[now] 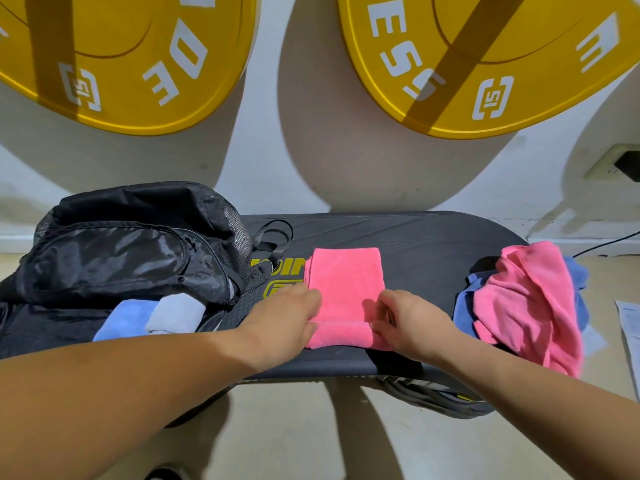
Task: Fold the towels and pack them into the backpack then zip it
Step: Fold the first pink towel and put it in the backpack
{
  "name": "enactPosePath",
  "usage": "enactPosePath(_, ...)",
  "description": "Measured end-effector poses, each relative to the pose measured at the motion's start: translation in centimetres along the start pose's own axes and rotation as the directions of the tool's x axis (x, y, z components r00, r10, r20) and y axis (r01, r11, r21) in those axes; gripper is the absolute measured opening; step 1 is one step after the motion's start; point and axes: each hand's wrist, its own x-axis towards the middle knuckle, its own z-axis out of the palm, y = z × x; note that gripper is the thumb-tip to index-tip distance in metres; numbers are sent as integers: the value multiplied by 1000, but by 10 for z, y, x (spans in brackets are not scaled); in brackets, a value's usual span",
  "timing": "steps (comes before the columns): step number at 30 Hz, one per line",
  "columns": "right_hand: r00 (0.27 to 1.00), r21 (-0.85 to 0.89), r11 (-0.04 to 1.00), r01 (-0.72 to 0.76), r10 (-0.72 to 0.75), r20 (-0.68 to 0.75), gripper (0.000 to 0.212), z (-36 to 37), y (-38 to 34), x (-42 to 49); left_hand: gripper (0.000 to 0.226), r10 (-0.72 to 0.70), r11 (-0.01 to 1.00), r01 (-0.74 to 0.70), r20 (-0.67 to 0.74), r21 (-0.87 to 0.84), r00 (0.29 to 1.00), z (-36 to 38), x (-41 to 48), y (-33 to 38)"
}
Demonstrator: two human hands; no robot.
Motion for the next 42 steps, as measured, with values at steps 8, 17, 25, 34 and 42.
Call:
enactPosePath(8,826,-437,766,472,-558,-86,19,16,-12,-20,33,340,867,-389,200,311,919,1,-8,19)
enactPosePath(17,924,-349,875,335,-378,-61,16,16,-2,-9,32,147,988,-154,177,29,973,-3,-2,13)
enactPosePath(25,982,333,928,-167,127,138,14,-8,-6,6,9,-302,765,335,153,-550,941,3,3,1)
enactPosePath(34,862,-484,818,311,-457,-219,38,12,-18,-3,14,386,868,-386,64,313,920,-2,-3,19)
enactPosePath(42,829,-590,735,335,-528,-185,23,28,-9,-9,21,189,939,-202,73,279,979,-2,2,20)
